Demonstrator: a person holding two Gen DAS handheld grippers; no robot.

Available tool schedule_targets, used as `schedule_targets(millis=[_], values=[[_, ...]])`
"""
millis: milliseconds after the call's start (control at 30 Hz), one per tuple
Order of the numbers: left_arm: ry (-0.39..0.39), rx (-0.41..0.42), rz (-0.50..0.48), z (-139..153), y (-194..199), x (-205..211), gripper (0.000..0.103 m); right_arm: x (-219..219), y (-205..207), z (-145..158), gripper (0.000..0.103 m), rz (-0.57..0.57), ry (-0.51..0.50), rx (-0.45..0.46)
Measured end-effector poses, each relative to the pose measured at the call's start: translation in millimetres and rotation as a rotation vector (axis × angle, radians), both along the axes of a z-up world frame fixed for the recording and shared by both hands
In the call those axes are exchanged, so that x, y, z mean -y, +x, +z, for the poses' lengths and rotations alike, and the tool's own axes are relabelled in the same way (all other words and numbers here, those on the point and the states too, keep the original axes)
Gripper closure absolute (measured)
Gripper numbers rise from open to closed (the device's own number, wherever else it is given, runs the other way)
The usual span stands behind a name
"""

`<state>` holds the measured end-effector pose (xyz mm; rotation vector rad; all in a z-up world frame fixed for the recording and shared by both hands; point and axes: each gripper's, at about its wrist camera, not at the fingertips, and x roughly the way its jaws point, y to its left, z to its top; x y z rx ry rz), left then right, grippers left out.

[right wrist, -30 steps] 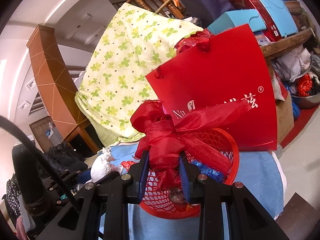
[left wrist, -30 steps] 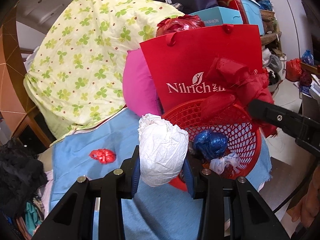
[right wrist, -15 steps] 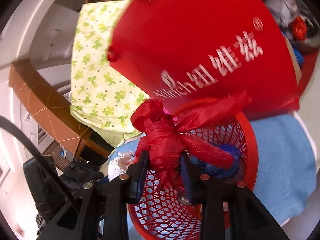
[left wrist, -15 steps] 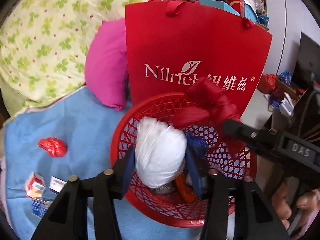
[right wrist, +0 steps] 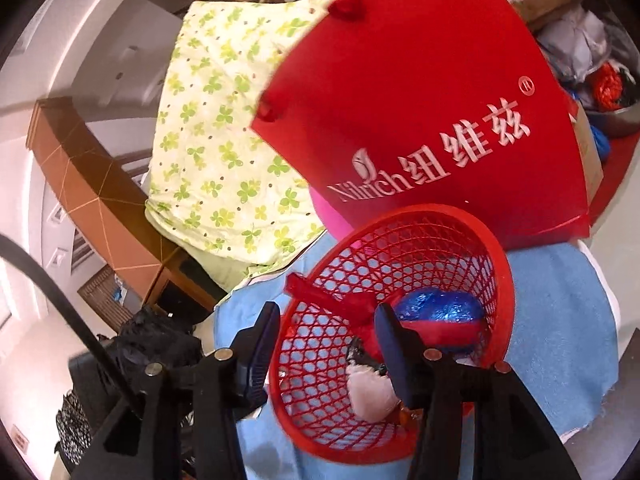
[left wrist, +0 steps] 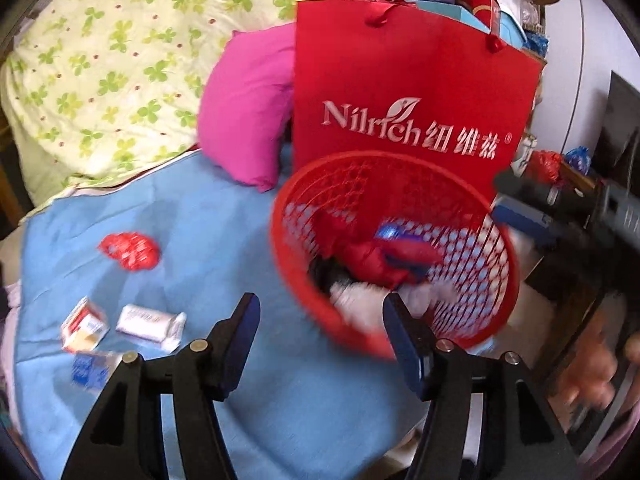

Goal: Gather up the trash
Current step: 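Move both open tools back over the medicine boxes on the blanket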

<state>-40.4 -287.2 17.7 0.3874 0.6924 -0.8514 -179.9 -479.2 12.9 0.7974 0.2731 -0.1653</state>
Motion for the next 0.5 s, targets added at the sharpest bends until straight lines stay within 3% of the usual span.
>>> schedule_targets(millis=[100, 300, 500], values=[[0.036, 0.032, 0.047, -7.9, -6.1, -28.7, 0.038, -15.8, -5.3, 13.8, 0.049, 0.019, -0.042, 0.013], [0.087, 0.019, 0.167, -20.9, -13.7, -90.5, 0.038, -55.7, -8.7, 41.4, 0.049, 0.095, -0.106, 0.051], [0.07, 0.023, 0.293, -11.9, -27.2, -150.1, 0.038, -103.1, -11.7, 64.6, 0.049, 0.177, -0.157, 0.085]])
